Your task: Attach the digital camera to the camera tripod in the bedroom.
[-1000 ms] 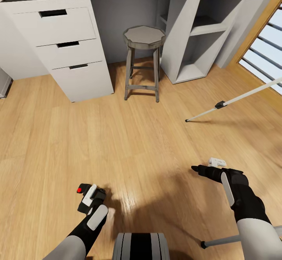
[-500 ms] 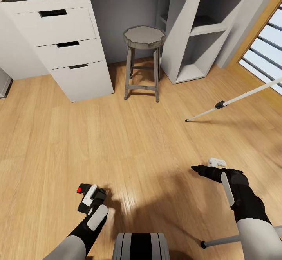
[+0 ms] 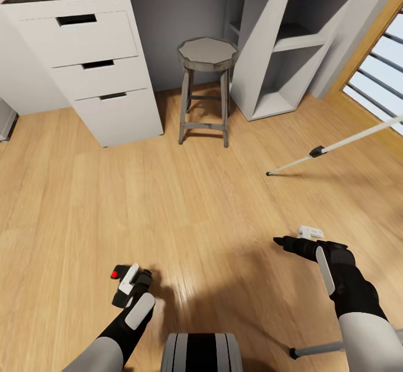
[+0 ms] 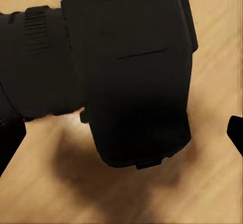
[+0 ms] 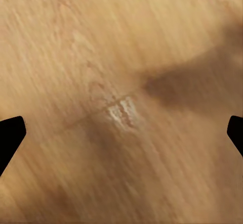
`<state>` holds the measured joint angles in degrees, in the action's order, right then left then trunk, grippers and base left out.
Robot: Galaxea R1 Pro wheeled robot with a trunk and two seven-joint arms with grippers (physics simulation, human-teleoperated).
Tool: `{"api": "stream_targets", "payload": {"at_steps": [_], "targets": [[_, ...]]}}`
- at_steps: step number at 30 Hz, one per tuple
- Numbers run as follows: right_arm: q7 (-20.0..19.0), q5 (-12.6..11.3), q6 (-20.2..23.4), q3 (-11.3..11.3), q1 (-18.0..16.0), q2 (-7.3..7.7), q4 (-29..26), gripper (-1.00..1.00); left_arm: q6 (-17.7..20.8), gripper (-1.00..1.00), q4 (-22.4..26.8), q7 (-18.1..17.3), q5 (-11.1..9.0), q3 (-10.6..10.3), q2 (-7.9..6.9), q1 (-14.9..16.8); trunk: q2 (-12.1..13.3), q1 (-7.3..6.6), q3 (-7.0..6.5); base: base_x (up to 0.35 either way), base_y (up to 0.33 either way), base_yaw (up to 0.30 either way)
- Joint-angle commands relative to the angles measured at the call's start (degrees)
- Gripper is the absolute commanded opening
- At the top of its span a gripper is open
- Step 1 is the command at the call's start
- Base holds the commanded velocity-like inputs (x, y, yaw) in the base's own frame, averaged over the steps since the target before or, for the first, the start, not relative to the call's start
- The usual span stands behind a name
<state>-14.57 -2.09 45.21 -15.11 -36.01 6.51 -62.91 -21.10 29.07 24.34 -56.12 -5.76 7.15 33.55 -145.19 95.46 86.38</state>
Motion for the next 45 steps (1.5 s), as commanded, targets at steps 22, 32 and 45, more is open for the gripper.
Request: {"api": "stream_targets", "payload": {"at_steps": [22,32,45], "targets": [[-0.1,-0.2,0.3,-0.1,0.0,-0.01,-0.1,1.00,-0.4,1.00,-0.1,0.2,-0.5,-0.5,0.06,0.0,0.0,0.00,0.04,0.026,0.023,0.000],[-0.1,-0.2,0.3,-0.1,0.0,-0.01,-0.1,1.00,-0.4,1.00,-0.1,0.2,-0.7,-0.5,0.06,0.0,0.0,0.00,0.04,0.000,0.000,0.000],[-0.1,-0.2,0.3,-0.1,0.0,-0.09,-0.1,1.00,-0.4,1.00,-0.4,0.6,-0.9,-0.4,0.14,0.0,0.0,0.00,0.04,0.000,0.000,0.000]]}}
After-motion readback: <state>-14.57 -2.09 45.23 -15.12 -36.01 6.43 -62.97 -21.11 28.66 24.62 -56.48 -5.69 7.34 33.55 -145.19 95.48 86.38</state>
